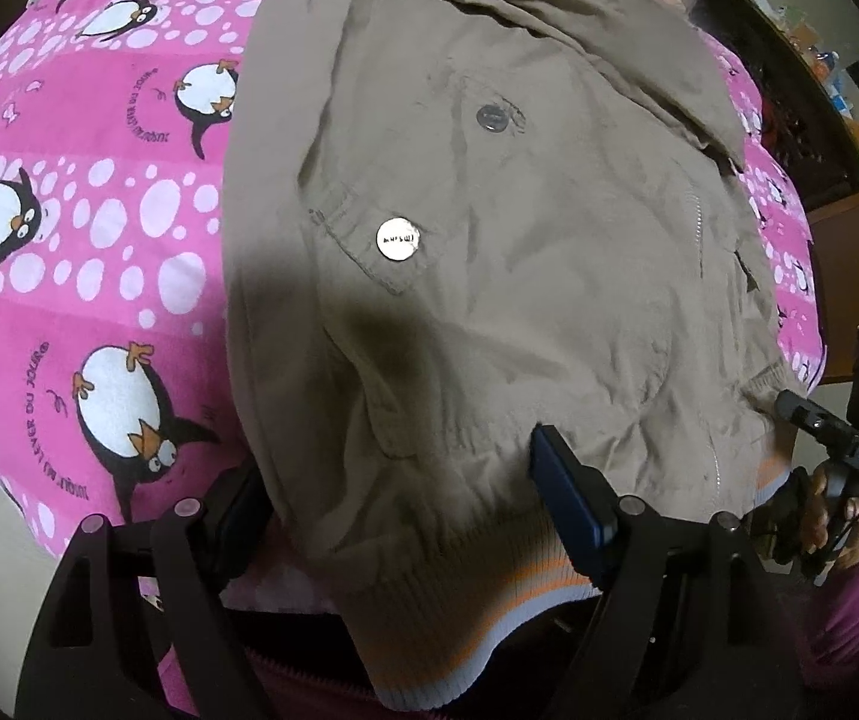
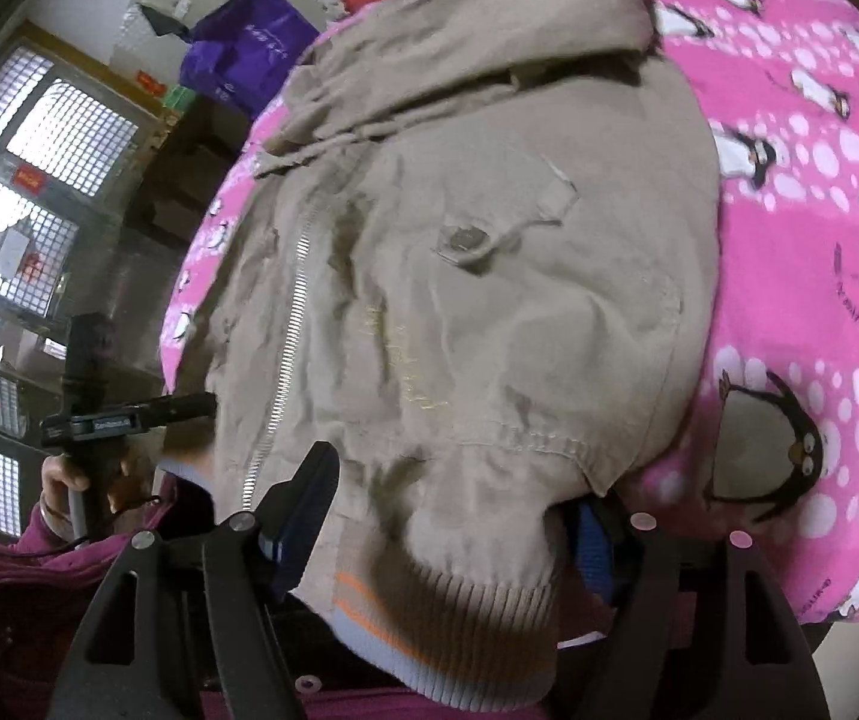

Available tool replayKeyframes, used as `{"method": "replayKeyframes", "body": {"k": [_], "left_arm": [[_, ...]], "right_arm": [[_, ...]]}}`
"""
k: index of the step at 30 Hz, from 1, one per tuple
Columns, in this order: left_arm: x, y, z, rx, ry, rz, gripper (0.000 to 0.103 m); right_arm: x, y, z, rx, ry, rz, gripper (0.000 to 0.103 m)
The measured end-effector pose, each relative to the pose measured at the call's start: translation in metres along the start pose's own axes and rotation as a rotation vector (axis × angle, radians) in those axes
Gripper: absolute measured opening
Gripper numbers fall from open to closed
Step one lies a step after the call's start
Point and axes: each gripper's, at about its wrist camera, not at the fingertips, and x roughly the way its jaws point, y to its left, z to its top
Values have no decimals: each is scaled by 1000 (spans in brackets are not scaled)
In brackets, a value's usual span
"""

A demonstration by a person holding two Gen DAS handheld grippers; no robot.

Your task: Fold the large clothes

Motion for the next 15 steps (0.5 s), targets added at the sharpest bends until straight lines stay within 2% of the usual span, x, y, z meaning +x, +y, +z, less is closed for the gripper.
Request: {"method": "replayKeyframes", "body": {"k": [8, 11, 12, 13, 14, 15], "left_arm": [[5, -3, 5, 9, 11, 14, 80], [4, -1, 5, 16, 14, 1, 80], [4, 0, 5, 14, 15, -3, 80], [3, 2, 5, 13, 15, -5, 74], [2, 1, 6, 23, 15, -12, 50], [0, 1, 7, 31, 17, -16, 33]], "right_arm": [[0, -11, -1, 32, 2, 46, 72], [-7, -13, -8, 10, 16, 41, 56], [-8, -12, -8, -3, 22, 37, 47], [-9, -10, -8, -19, 29, 32, 32], [-11, -6, -8, -50, 30, 26, 26], [-15, -4, -7, -67, 18, 27, 22]]}}
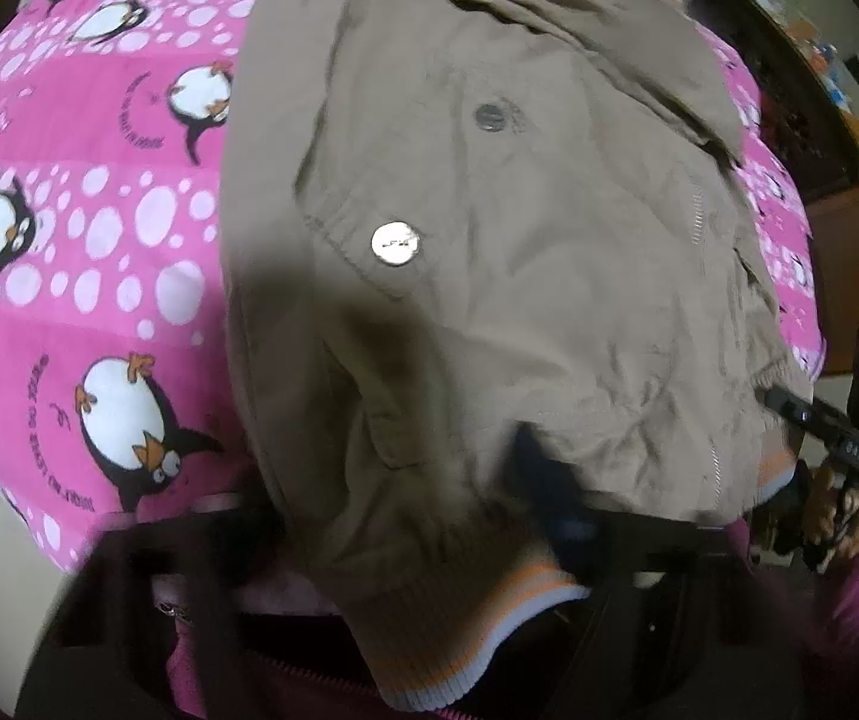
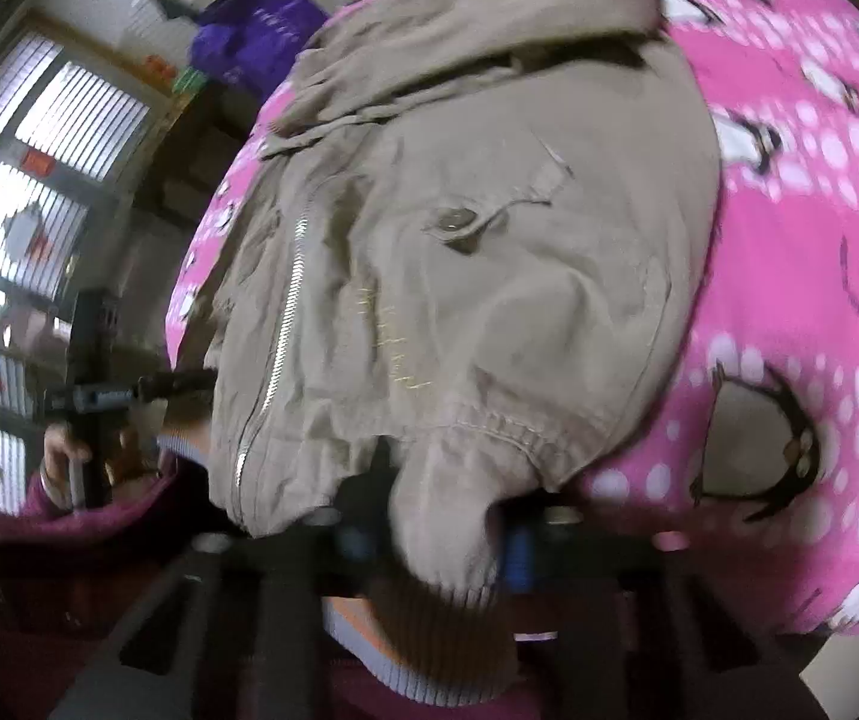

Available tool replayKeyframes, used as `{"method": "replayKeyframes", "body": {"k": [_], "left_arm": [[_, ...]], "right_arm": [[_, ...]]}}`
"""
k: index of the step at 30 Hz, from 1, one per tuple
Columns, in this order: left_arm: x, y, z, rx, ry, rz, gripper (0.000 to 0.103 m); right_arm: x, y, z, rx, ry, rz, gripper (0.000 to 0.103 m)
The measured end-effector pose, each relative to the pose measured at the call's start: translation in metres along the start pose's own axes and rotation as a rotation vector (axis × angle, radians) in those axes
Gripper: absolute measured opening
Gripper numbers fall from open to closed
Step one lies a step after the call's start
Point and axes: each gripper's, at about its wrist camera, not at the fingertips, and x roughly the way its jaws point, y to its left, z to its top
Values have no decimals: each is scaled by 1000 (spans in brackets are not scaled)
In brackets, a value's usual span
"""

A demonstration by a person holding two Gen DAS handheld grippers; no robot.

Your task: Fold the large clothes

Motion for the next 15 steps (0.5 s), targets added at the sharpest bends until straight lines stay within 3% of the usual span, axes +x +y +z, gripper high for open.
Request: {"method": "replayKeyframes", "body": {"k": [1, 4, 8, 11, 15], "left_arm": [[-2, 0, 1, -2, 0, -8, 11], [-23, 0, 11, 16, -43, -66, 10], [-66, 6, 37, 2, -165, -96, 9], [-89, 5, 55, -5, -264, -56, 9], [-99, -4, 64, 16, -335, -3, 9]], "right_arm": [[-3, 3, 1, -8, -14, 9, 20], [-18, 16, 9, -39, -84, 56, 17], [-44, 32, 32, -75, -194, 103, 17], [-56, 38, 45, -95, -249, 98, 17], [-66, 34, 52, -63, -308, 96, 17]]}}
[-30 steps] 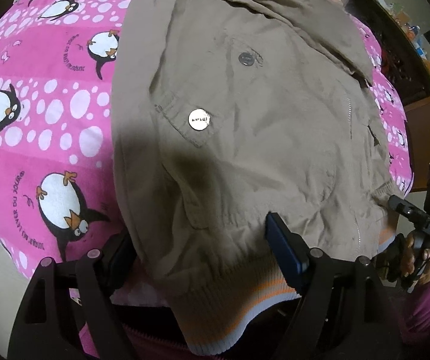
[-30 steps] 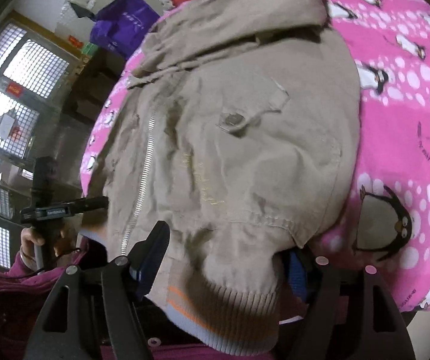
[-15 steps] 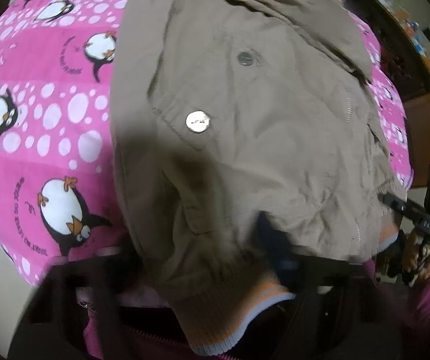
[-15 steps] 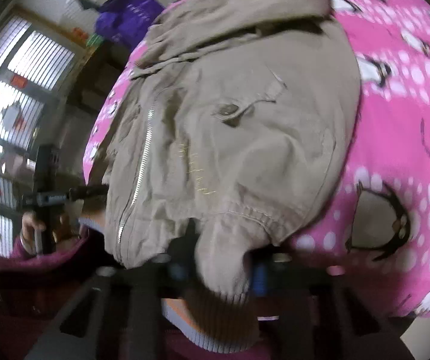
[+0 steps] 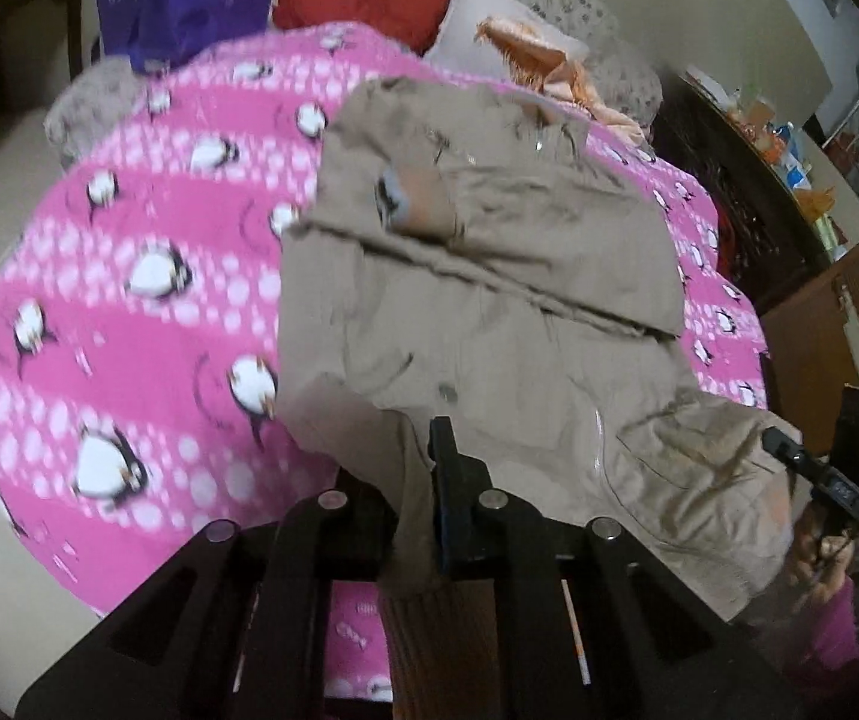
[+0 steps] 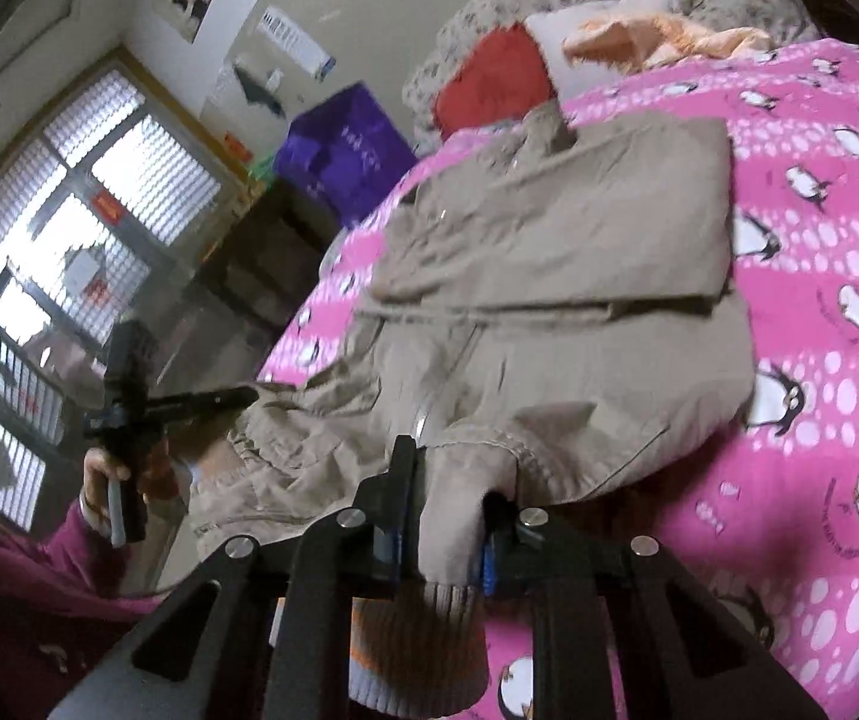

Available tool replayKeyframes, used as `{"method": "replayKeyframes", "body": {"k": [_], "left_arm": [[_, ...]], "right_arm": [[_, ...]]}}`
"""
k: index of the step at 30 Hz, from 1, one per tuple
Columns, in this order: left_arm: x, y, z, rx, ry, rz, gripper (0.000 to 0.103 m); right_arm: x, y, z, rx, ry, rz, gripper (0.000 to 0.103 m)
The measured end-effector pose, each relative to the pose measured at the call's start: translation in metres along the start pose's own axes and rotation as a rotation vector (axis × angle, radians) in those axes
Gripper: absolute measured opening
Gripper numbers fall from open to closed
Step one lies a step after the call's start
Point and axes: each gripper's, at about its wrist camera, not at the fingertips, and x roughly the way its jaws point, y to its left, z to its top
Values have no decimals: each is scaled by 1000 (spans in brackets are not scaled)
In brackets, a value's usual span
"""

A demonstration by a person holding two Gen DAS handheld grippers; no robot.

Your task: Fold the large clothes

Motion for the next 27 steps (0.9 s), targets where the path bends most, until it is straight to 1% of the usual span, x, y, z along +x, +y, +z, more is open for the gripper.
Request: {"method": "replayKeyframes", "body": {"k": [4, 13, 20, 24, 27], "left_arm": [[2, -11, 4, 52, -26, 44, 9], [4, -14, 20, 63, -48, 54, 9], [9, -12, 26, 50, -50, 57, 9], [10, -6, 34, 20, -49, 43, 9], [8, -4, 41, 0, -66, 33, 9]], "right_arm": [[-7, -1, 3, 6, -20, -19, 17], [-7, -8, 7, 52, -26, -36, 17], [-6, -7, 11, 43, -27, -72, 17], [-5, -7, 16, 46, -38, -98, 17], [-5, -5, 23, 39, -47, -121, 16]]}}
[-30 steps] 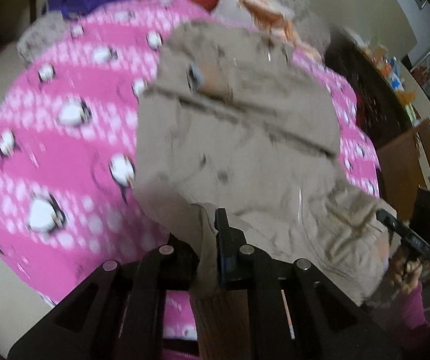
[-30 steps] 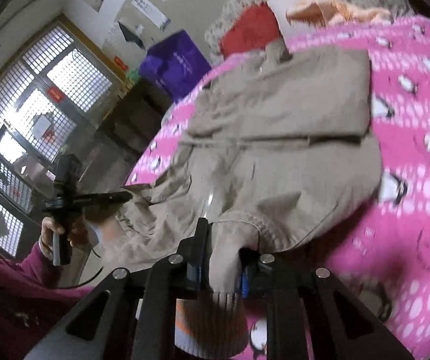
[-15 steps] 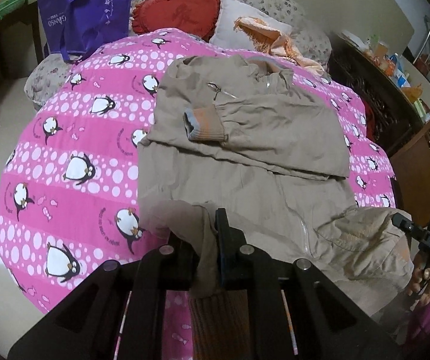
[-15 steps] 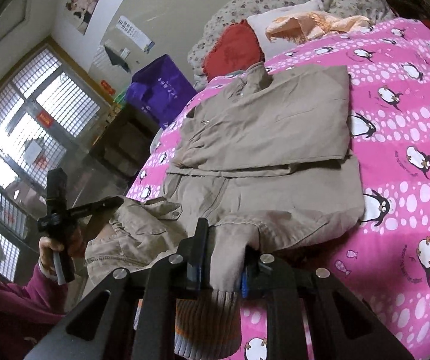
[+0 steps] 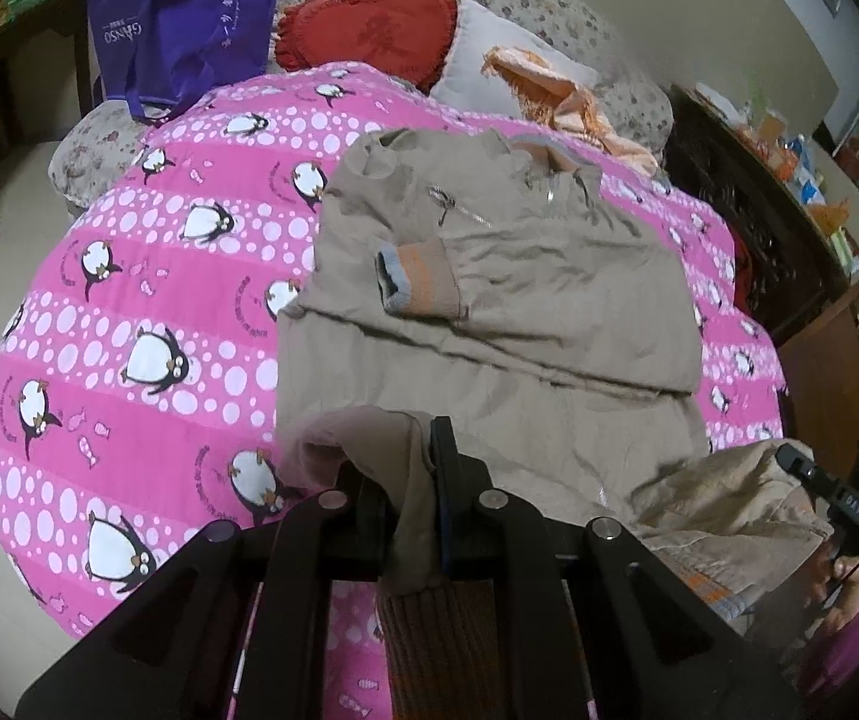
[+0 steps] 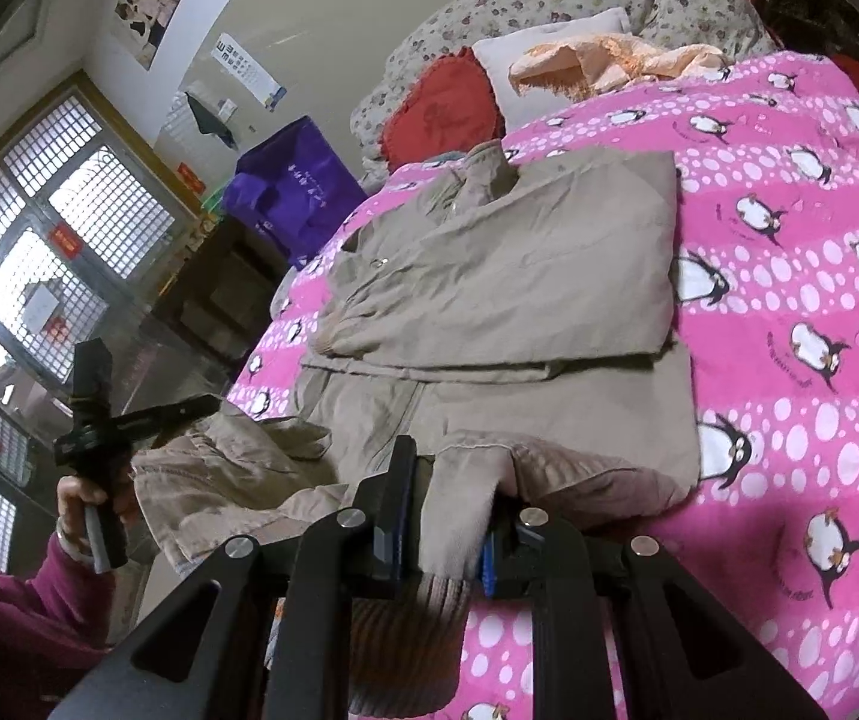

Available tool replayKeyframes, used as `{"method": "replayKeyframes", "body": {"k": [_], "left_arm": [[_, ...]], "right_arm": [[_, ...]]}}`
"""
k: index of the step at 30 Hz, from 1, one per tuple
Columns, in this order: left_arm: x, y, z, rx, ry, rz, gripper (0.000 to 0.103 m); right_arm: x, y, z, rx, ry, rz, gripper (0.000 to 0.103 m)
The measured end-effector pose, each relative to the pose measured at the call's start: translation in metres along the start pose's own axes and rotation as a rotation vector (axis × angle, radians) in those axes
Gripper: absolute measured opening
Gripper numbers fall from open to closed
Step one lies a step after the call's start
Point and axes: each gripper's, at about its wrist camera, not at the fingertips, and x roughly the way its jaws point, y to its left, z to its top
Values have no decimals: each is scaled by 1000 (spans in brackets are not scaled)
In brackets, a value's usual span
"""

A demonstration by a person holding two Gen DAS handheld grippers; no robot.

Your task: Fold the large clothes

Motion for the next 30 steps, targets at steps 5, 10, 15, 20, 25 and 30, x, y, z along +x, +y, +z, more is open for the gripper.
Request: {"method": "replayKeyframes", "body": {"k": [5, 10, 15, 20, 25, 30], "left_arm": [[-1, -2, 15, -4, -34, -2, 9], [2, 2, 34, -38, -73, 3, 9], [10, 1, 60, -58, -92, -7, 9], [27, -6, 98, -55, -117, -2, 9], [63, -7, 143, -48, -124, 61, 9], [111, 0, 177, -96, -55, 43, 9]], "right_arm": [[2, 5, 16, -18, -38, -19, 16], [5, 4, 37, -1, -96, -23, 16], [12, 2, 66, 4, -139, -38, 16], [28, -13, 106, 41, -164, -56, 15], [54, -35, 145, 83, -172, -102, 15], [89, -72, 179, 155, -152, -131, 11]]}}
